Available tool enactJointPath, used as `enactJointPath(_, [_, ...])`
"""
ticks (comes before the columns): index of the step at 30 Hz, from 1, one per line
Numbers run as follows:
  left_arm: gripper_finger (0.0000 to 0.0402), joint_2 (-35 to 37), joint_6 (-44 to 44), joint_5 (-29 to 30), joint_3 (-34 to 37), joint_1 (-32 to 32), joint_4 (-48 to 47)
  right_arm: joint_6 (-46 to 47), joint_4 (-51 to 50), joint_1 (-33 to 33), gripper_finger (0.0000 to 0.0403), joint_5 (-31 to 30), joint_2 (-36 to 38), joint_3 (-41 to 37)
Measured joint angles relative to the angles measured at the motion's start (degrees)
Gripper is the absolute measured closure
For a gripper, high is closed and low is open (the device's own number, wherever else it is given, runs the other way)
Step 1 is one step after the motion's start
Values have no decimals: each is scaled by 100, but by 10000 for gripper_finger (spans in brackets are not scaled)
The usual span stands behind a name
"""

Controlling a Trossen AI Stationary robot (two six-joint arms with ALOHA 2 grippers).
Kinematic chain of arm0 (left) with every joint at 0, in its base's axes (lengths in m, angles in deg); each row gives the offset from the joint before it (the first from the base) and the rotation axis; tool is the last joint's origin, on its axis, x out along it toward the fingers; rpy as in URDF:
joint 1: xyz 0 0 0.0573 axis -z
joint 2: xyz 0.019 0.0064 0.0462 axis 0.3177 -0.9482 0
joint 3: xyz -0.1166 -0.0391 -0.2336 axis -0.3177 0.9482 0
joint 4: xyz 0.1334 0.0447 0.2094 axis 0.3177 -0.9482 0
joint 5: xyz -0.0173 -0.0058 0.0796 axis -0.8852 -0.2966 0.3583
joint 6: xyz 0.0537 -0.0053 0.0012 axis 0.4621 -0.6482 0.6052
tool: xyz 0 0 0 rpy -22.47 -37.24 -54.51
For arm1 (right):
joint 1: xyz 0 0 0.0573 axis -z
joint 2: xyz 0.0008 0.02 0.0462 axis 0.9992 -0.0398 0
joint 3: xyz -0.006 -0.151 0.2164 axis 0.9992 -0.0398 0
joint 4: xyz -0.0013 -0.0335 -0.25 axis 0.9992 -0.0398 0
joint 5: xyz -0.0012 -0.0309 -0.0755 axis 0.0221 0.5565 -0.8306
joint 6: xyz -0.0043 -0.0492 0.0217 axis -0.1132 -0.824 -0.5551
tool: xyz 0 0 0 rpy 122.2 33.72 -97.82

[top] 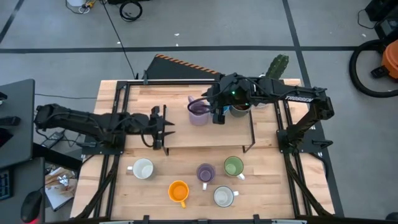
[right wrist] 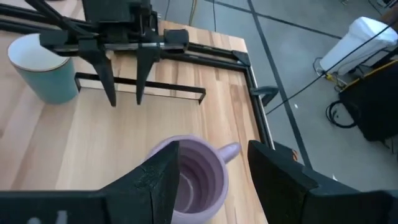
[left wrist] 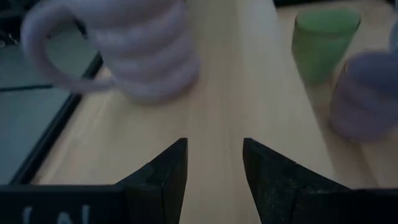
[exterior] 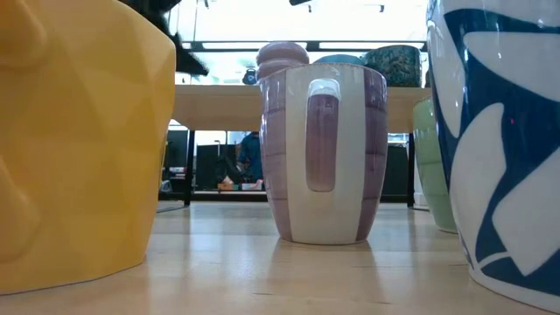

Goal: Place coffee mugs
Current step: Put the purple mug on the shelf

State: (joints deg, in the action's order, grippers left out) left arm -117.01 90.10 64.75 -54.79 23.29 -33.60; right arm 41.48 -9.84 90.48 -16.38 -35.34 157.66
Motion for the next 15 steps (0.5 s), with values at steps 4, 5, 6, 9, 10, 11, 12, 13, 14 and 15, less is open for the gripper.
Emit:
enactJointPath(4, [242, 64, -29, 10, 90, 123, -50, -2, -1, 36, 209, 102, 0, 0])
enactJointPath(5, [242, 84, -26, 11, 90, 150, -54, -2, 2, 56, 209, 119, -12, 2])
enactJointPath(6, [242, 122, -4, 11, 94, 184, -70, 3, 5, 72, 209, 120, -28, 4])
enactJointPath(9, [242, 345, 21, 25, 95, 290, -110, 11, -45, 85, 209, 120, -52, 4])
enactJointPath(10, [242, 444, -21, 32, 95, 327, -161, 7, -48, 78, 209, 117, -51, 4])
enactJointPath(11, [242, 554, -69, 54, 95, 370, -258, 8, -53, 69, 209, 110, -37, 4])
enactJointPath(12, [242, 658, -104, 107, 95, 421, -350, 13, -112, 68, 209, 109, -16, 4])
enactJointPath(13, [242, 752, -152, 199, 95, 478, -414, 17, -195, 68, 209, 108, -3, 4])
enactJointPath(14, [242, 850, -209, 303, 93, 541, -556, 17, -244, 68, 209, 90, 8, 4])
enactJointPath(15, [242, 941, -231, 362, 94, 608, -737, 17, -309, 68, 209, 41, 28, 4])
